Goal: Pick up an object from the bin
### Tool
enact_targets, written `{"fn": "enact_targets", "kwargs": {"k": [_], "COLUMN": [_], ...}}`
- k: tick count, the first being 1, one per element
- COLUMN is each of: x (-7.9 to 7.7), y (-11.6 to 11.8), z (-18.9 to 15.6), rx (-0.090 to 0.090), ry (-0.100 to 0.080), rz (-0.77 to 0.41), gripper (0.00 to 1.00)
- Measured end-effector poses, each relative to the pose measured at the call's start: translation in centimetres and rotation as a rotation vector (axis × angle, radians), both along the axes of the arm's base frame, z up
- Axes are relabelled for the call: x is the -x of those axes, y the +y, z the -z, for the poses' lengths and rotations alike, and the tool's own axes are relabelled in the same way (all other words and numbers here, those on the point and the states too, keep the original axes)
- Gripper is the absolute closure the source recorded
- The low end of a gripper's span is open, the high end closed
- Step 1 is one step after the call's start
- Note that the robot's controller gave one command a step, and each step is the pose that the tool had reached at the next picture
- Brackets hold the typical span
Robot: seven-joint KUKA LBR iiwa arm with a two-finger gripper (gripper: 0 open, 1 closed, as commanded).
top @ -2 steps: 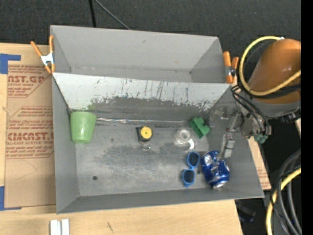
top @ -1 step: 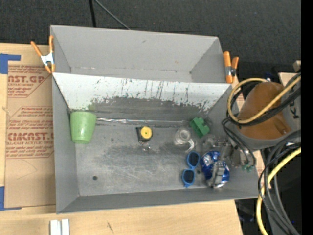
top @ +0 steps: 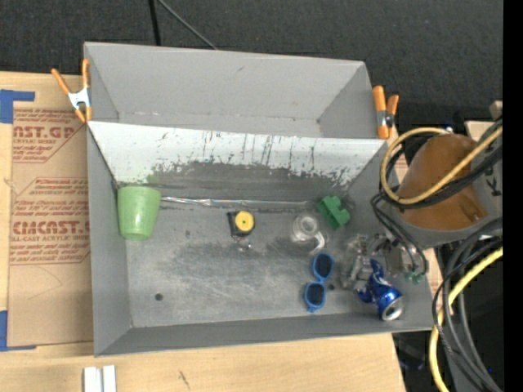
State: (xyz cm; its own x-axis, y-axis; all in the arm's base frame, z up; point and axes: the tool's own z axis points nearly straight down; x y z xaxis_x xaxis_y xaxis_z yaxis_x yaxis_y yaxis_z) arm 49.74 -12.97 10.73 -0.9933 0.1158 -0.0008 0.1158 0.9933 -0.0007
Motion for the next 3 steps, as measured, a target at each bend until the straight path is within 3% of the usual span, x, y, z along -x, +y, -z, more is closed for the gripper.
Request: {"fn": "enact_targets", "kwargs": {"k": [1,2,3], "x": [0.0,-0.3,1.5], "y": [0.0,-0.2,-1.2], "z": [0.0,-6.8,1.7], "rx": [0.000,0.001,-0.014], "ry": [0.000,-0.004,0.012], "rz": [0.000,-0.313,-0.178], "gripper": [0.00,0.00,0.00]}}
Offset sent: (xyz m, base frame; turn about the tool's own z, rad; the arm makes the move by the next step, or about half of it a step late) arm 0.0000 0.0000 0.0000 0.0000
